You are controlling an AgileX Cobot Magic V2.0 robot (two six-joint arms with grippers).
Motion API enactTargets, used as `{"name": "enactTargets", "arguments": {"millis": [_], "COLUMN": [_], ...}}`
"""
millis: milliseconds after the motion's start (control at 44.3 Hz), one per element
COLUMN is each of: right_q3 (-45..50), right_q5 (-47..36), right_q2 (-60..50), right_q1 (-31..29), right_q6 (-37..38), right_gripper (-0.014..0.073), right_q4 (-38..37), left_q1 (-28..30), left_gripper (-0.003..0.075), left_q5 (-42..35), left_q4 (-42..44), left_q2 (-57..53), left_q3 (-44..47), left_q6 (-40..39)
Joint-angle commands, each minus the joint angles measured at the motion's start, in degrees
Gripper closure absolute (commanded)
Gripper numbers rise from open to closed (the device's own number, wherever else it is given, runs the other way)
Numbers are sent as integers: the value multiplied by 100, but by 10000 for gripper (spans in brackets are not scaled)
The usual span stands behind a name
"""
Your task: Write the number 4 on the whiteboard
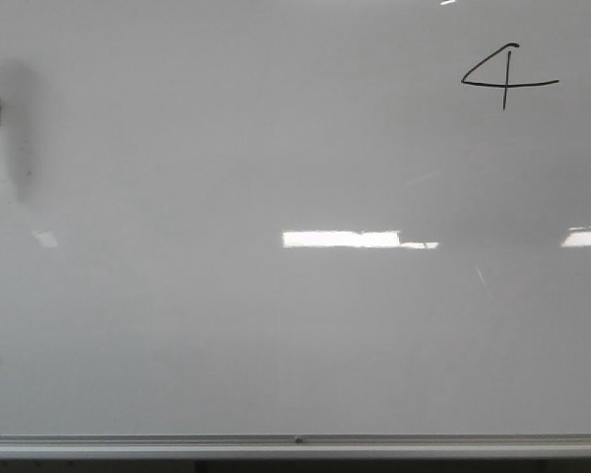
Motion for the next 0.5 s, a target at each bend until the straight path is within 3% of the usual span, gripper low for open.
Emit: {"name": "enactTargets", "arguments": {"millis": [0, 474], "right_q3": [-122, -122], "right_q5": [-390, -390], "right_q2": [53, 53], "right_q1": [5, 5], "right_q6": [-17, -17], "right_gripper": [712, 712], "right_q4": [-91, -91], "left_q1": [-37, -13], "left_gripper": [741, 741], "left_q5": [-435, -701], "left_q4": [-59, 203], "left_q2": [-101, -101], "left_q3": [36, 36], "left_q6": [-60, -318]}}
